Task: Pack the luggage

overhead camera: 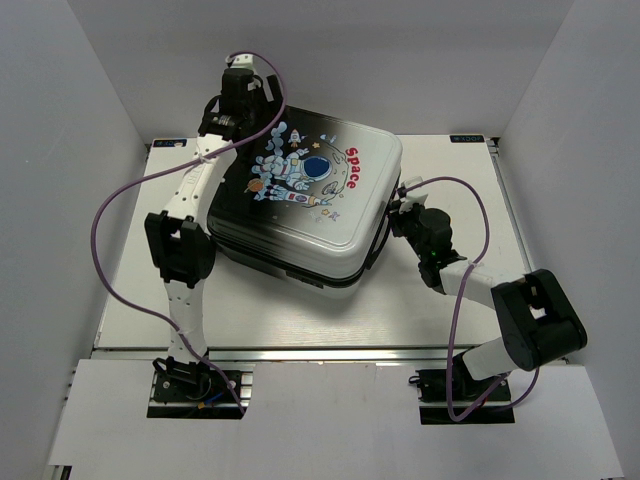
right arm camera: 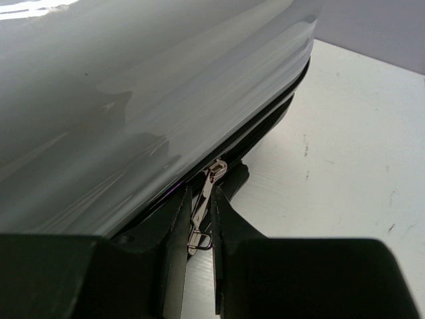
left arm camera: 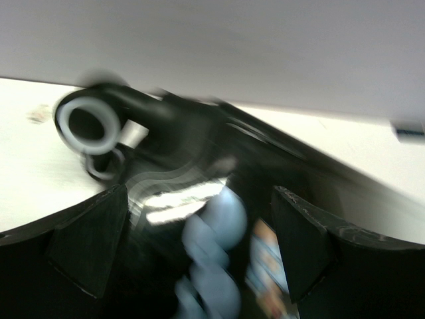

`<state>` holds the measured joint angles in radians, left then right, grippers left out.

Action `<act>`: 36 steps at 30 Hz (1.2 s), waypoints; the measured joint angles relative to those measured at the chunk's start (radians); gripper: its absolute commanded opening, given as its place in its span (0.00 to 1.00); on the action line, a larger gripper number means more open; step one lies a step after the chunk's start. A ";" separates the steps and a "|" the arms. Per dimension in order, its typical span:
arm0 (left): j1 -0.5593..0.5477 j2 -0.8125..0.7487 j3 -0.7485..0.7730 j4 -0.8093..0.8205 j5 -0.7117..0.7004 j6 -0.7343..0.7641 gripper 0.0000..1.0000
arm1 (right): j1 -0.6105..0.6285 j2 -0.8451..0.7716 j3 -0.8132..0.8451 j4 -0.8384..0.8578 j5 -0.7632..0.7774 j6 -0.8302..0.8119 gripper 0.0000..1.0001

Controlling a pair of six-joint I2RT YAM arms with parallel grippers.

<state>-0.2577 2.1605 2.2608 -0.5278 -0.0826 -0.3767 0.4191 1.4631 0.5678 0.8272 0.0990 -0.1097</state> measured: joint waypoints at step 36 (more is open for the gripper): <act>-0.806 -0.225 -0.550 0.043 0.180 0.494 0.97 | -0.275 -0.026 0.212 -0.602 -0.604 0.129 0.00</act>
<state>-1.0637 1.9358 1.7107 -0.4847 0.0971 0.1173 0.1436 1.4368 0.7799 0.2249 -0.5049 0.0193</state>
